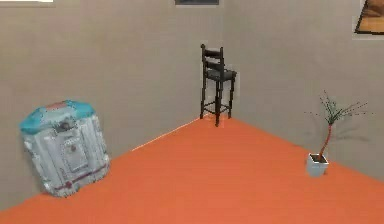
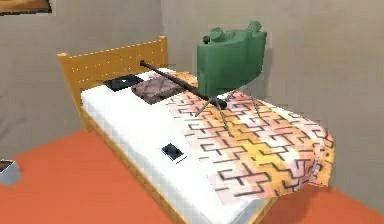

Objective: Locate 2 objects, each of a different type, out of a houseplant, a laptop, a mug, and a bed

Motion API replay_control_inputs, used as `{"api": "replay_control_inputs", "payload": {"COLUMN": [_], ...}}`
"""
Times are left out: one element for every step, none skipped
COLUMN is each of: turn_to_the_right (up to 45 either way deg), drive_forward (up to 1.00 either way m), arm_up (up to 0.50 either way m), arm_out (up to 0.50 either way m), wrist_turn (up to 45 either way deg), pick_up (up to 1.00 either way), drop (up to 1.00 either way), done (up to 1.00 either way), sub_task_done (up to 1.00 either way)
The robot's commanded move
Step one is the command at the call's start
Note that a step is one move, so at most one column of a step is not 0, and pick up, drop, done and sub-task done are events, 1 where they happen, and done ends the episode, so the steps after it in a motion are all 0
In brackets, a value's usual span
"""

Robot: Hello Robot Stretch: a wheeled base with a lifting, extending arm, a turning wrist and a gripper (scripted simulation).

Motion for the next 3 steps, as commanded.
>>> {"api": "replay_control_inputs", "payload": {"turn_to_the_right": [45.0,0.0,-9.0], "drive_forward": [0.00,0.95,0.00], "arm_up": [0.00,0.00,0.00], "arm_out": [0.00,0.00,0.00], "wrist_turn": [0.0,0.0,0.0], "pick_up": [0.00,0.00,0.00], "drop": [0.00,0.00,0.00], "done": [0.00,0.00,0.00], "sub_task_done": [0.00,0.00,0.00]}}
